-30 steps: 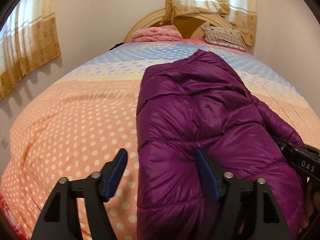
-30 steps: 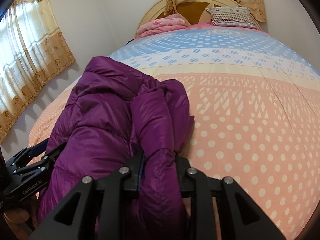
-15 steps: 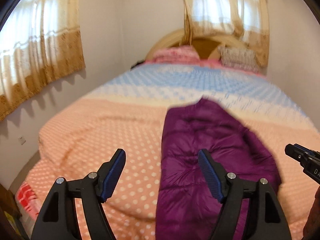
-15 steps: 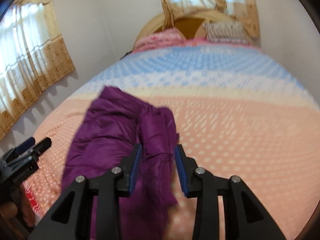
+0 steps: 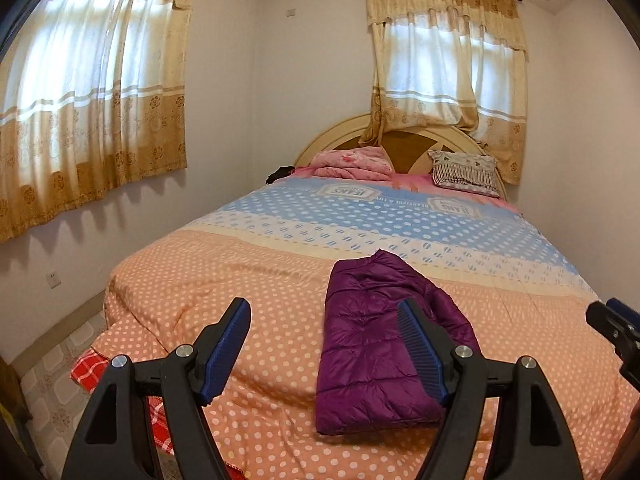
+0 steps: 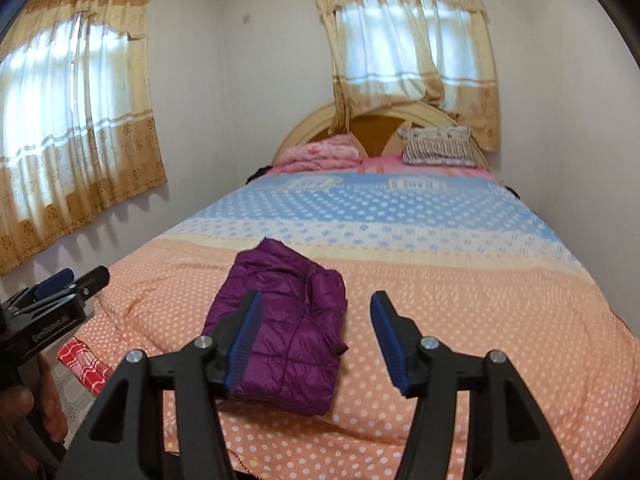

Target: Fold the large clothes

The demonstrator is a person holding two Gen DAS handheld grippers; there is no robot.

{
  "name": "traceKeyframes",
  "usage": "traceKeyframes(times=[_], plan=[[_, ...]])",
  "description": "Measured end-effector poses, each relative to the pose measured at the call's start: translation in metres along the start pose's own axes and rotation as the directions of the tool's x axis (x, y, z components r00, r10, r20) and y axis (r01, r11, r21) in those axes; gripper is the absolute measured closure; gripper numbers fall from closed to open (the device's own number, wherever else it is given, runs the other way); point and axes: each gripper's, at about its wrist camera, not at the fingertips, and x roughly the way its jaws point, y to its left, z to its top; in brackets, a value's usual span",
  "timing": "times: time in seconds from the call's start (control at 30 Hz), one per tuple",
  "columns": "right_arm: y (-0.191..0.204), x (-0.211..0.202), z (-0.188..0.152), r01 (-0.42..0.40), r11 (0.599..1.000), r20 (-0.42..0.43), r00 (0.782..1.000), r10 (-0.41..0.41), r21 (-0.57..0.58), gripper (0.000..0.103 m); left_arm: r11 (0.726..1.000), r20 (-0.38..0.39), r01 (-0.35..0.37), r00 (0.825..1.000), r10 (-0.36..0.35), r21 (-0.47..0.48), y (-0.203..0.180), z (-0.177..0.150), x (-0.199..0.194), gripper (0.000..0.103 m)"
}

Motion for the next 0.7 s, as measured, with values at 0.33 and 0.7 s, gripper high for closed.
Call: traceKeyframes(times=[0.33, 0.7], plan=[[-0.0047, -0.0035, -0.0044, -0.011, 1.000, -0.008, 1.000, 0.011, 0.012, 0.043, 1.000, 0.002, 0.015, 1.000, -0.015, -0.007, 0.0085, -0.0097, -0.0040, 0.027], [-0.0078, -0.0022, -0.0048, -0.019, 1.000, -0.016, 1.000, 0.019, 0.017, 0.043, 1.000, -0.008, 0.025, 1.000, -0.025, -0.005, 0.0116, -0.0106, -0.0019, 0.027]])
